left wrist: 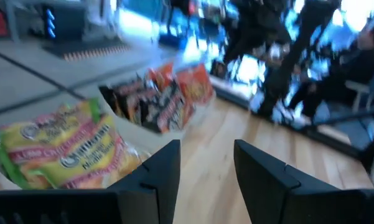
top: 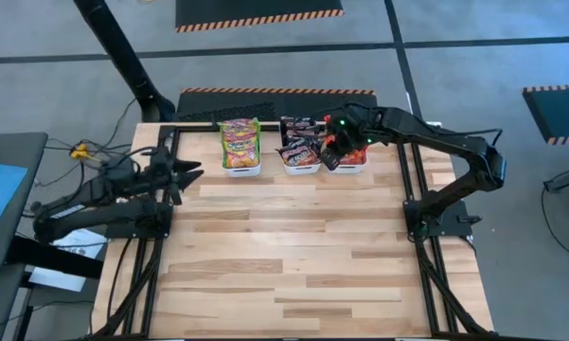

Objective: Sort Maruchan noodles
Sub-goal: Return to Home Position

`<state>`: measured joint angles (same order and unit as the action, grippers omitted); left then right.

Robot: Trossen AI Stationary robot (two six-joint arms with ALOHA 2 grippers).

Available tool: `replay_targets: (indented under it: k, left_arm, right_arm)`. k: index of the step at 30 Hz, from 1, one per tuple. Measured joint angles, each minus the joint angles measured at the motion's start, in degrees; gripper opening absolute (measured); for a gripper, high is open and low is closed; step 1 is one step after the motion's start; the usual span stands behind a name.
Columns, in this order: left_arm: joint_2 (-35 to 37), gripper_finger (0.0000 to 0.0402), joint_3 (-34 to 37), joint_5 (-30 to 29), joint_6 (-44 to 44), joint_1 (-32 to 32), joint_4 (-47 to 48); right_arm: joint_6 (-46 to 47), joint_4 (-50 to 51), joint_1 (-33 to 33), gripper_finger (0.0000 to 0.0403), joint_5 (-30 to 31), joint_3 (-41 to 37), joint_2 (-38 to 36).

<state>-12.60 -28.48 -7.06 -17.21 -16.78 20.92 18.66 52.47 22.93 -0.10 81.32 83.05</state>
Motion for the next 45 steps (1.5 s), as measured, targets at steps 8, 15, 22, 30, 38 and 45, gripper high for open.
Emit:
replay_targets:
  k: [8, 15, 22, 30, 38, 45]
  left_arm:
    - [12.2, 0.0135, 10.1, -1.8, -0.2, 0.0, -4.0]
    - [11.5, 0.0135, 15.9, -0.2, 2.5, 0.0, -8.2]
    - [11.6, 0.0135, 23.5, 1.9, 2.1, 0.0, -11.9]
    - [11.8, 0.0135, 24.7, 3.5, 2.4, 0.0, -14.2]
    - [11.0, 0.0135, 24.6, 4.6, -2.9, 0.0, -12.5]
    - [9.5, 0.0135, 24.6, 2.9, -8.6, 0.0, -12.5]
  right_arm:
    - [6.2, -0.3, -0.8, 0.0102, -0.2, 0.0, 0.0]
    - [9.4, 1.3, -3.5, 0.0102, -1.6, 0.0, -2.1]
    - [12.5, 1.7, -8.0, 0.0102, -1.5, 0.0, -7.0]
    - [9.2, 1.7, -13.5, 0.0102, 6.4, 0.0, -14.7]
    - [-2.7, -3.4, -17.9, 0.0102, 17.1, -3.8, -28.5]
    - [-5.7, -18.1, -18.9, 0.0102, 17.7, -22.4, -46.9]
